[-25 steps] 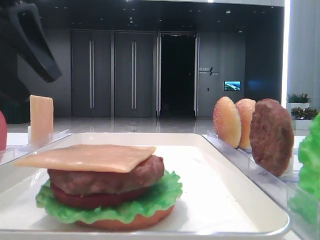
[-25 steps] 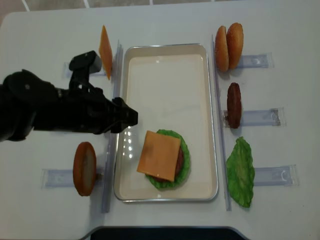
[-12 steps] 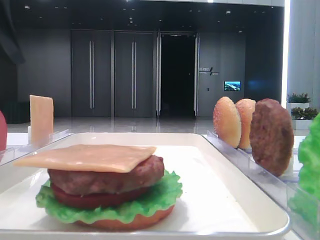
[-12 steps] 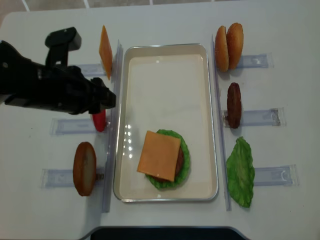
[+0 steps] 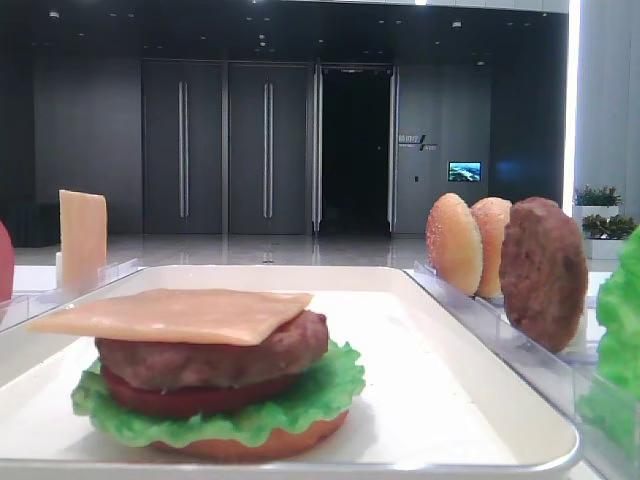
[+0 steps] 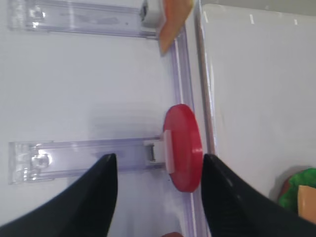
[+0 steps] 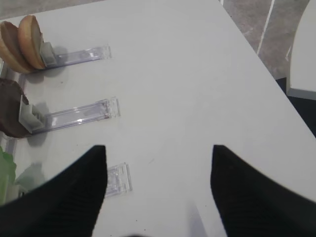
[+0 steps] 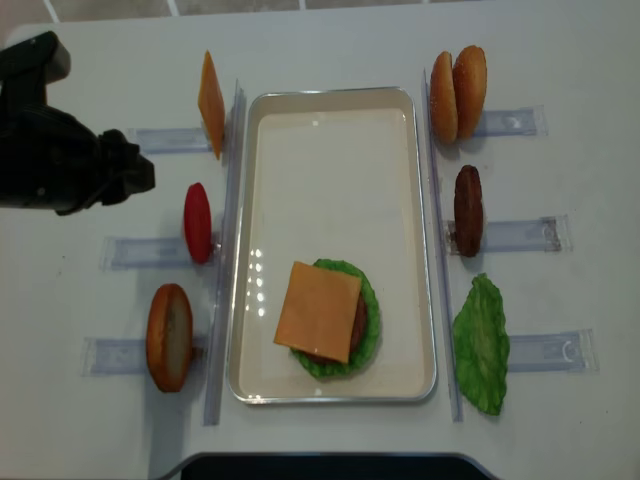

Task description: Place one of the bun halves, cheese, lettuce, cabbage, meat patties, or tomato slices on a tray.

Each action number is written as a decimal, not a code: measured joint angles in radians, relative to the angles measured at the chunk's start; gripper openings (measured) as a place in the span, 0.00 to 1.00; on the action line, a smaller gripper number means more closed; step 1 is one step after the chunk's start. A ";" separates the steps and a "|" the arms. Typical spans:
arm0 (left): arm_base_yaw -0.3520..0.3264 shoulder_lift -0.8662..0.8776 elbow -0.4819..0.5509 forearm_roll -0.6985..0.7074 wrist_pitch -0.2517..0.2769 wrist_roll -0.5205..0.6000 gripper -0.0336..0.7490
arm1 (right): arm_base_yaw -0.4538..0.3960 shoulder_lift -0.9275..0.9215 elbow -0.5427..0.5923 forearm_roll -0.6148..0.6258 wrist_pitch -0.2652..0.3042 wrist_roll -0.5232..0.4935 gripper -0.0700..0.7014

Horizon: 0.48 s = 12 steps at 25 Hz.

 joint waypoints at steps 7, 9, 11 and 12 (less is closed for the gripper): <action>0.043 -0.039 0.000 0.111 0.046 0.000 0.57 | 0.000 0.000 0.000 0.000 0.000 0.000 0.69; 0.043 -0.045 0.000 0.139 0.070 -0.010 0.57 | 0.000 0.000 0.000 0.000 0.000 0.000 0.69; 0.043 -0.052 0.000 0.187 0.096 -0.039 0.57 | 0.000 0.000 0.000 0.000 0.000 0.000 0.69; 0.043 -0.056 0.000 0.210 0.104 -0.060 0.57 | 0.000 0.000 0.000 0.000 0.000 0.000 0.69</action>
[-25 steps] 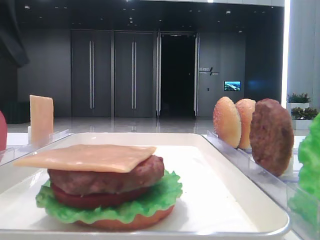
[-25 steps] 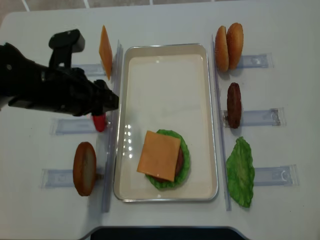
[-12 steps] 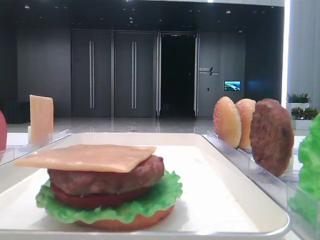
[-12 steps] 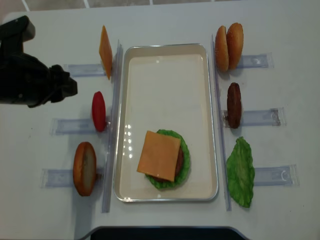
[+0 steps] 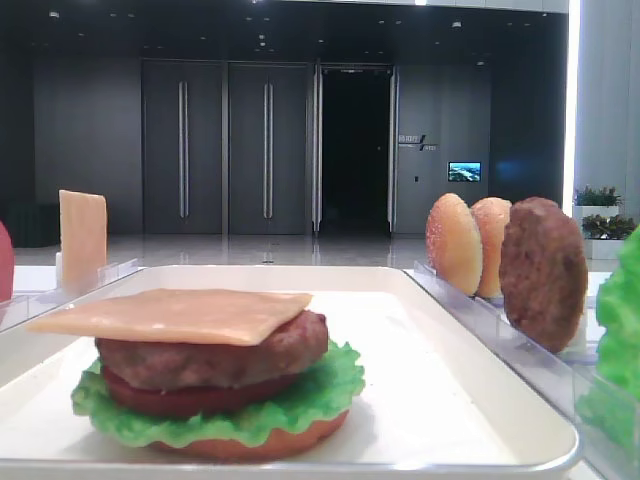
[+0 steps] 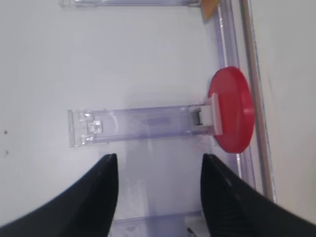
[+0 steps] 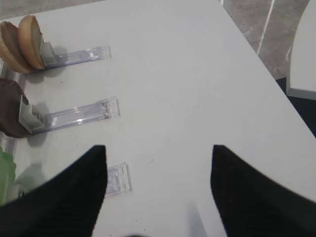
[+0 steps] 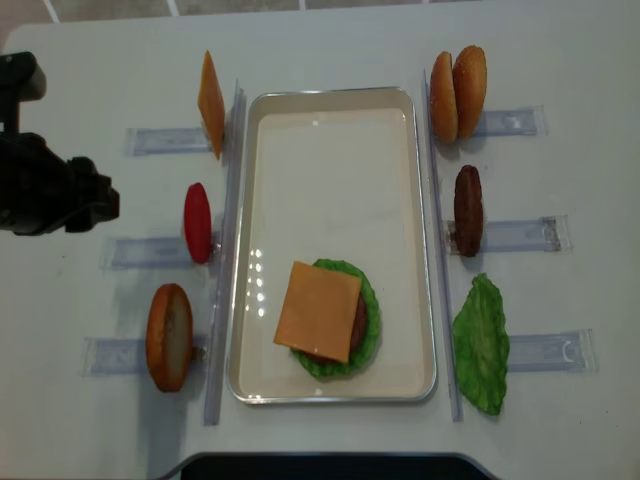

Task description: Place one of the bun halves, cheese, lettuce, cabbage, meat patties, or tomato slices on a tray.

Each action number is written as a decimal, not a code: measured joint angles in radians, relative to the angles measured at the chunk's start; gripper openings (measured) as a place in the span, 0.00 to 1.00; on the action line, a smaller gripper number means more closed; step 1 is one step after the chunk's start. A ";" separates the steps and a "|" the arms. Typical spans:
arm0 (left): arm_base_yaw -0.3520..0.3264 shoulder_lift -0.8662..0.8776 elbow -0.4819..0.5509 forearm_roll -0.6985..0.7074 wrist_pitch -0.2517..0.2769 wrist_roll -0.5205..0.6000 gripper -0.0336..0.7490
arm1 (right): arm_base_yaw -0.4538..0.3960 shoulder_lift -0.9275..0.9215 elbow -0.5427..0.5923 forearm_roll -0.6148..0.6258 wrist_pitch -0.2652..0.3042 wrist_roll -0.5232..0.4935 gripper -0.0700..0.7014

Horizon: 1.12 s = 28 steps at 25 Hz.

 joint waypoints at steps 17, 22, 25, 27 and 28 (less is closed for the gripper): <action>0.000 -0.302 0.008 0.149 0.222 -0.113 0.57 | 0.000 0.000 0.000 0.000 0.000 0.000 0.69; 0.000 -0.432 0.056 0.144 0.263 -0.116 0.57 | 0.000 0.000 0.000 0.000 0.000 0.000 0.69; 0.000 -0.506 0.090 0.140 0.290 -0.123 0.57 | 0.000 0.000 0.000 0.000 0.000 0.000 0.69; 0.000 -0.553 0.122 0.139 0.298 -0.134 0.57 | 0.000 0.000 0.000 0.000 0.000 0.000 0.69; 0.000 -0.573 0.137 0.139 0.300 -0.139 0.57 | 0.000 0.000 0.000 0.000 0.000 0.000 0.69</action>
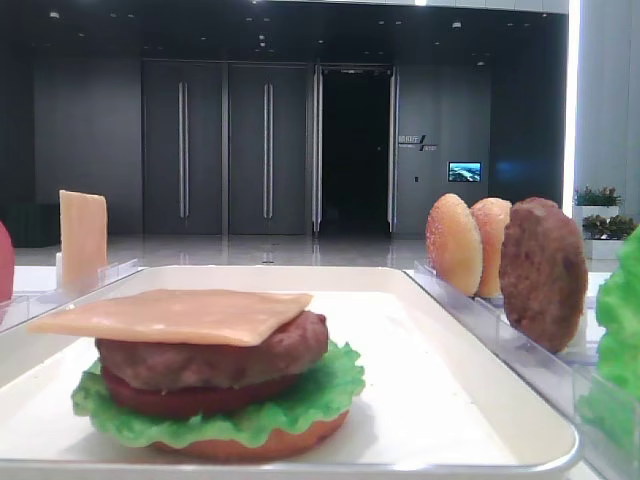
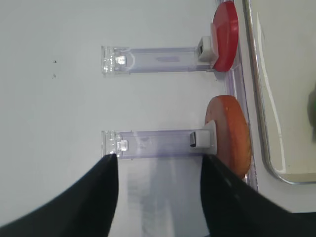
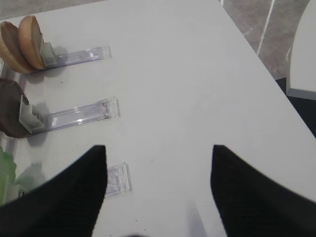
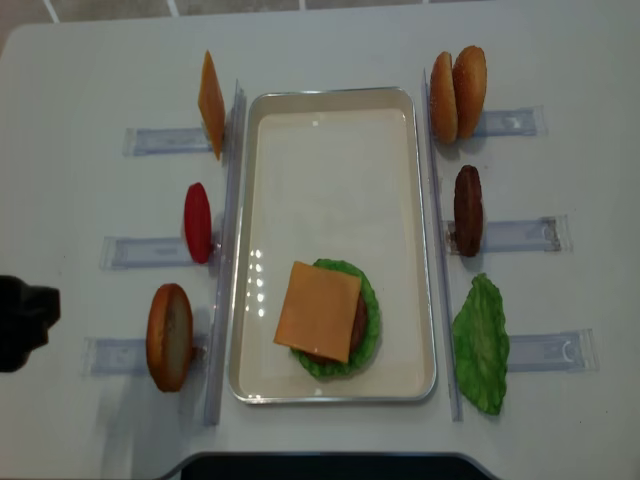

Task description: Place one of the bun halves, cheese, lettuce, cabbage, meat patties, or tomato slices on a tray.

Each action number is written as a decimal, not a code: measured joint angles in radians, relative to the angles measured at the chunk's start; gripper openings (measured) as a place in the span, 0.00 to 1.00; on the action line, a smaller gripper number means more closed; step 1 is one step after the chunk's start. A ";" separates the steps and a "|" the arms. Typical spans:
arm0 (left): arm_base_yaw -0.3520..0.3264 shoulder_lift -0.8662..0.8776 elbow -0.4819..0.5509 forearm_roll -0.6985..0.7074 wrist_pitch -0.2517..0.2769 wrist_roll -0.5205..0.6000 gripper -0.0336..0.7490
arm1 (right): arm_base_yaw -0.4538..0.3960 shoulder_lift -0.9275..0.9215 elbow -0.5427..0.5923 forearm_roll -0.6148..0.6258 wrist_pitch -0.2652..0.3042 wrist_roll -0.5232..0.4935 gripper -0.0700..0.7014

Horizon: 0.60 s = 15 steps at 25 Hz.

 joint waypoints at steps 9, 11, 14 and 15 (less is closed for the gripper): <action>0.000 -0.166 0.129 -0.001 0.007 -0.010 0.57 | 0.000 0.000 0.000 0.000 0.000 0.000 0.69; 0.000 -0.191 0.135 -0.001 0.013 -0.011 0.57 | 0.000 0.000 0.000 0.000 0.000 0.000 0.69; 0.000 -0.237 0.135 -0.001 0.015 -0.013 0.57 | 0.000 0.000 0.000 0.000 0.000 0.000 0.69; 0.000 -0.249 0.135 -0.001 0.015 -0.014 0.57 | 0.000 0.000 0.000 0.000 0.000 0.000 0.69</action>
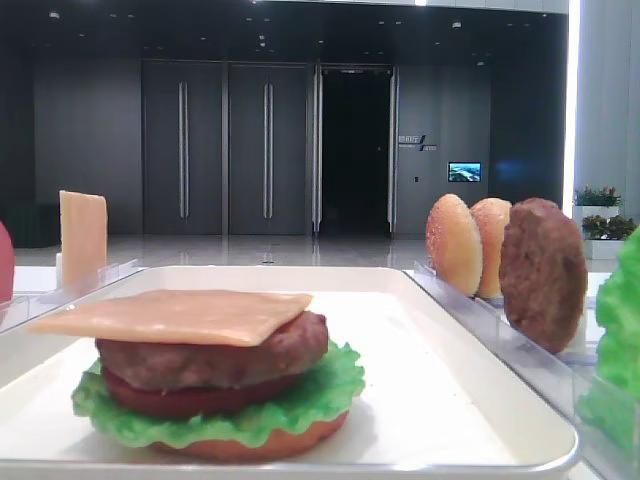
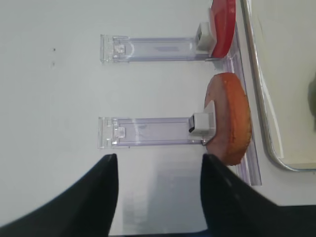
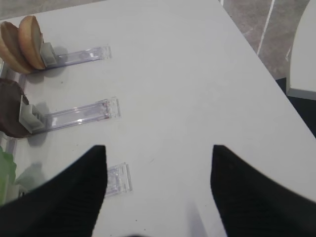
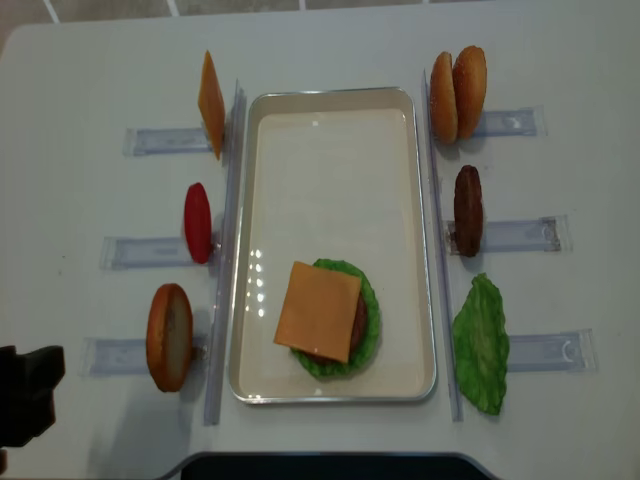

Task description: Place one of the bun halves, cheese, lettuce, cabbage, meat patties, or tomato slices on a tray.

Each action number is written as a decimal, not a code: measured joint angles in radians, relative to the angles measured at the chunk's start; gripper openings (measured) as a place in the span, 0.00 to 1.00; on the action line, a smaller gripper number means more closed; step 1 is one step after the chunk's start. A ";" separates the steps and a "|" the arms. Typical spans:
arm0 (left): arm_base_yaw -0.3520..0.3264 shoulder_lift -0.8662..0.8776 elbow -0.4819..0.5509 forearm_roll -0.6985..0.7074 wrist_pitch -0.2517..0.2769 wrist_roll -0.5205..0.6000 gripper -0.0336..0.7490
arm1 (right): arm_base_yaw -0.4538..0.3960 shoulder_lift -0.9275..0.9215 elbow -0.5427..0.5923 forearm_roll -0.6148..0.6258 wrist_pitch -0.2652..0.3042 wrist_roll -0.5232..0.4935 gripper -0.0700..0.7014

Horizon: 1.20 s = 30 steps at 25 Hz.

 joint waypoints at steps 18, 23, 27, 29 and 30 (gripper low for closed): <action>0.000 -0.344 0.020 0.001 0.048 -0.019 0.57 | 0.000 0.000 0.000 0.000 0.000 0.000 0.69; 0.000 -0.393 0.021 0.001 0.060 -0.019 0.57 | 0.000 0.000 0.000 0.000 0.000 0.000 0.69; 0.000 -0.393 0.021 0.001 0.060 -0.019 0.57 | 0.000 0.000 0.000 0.000 0.000 0.000 0.69; 0.000 -0.393 0.021 0.001 0.060 -0.019 0.57 | 0.000 0.000 0.000 0.000 0.000 0.000 0.69; 0.000 -0.394 0.021 0.001 0.060 -0.019 0.57 | 0.000 0.000 0.000 0.000 0.000 0.000 0.69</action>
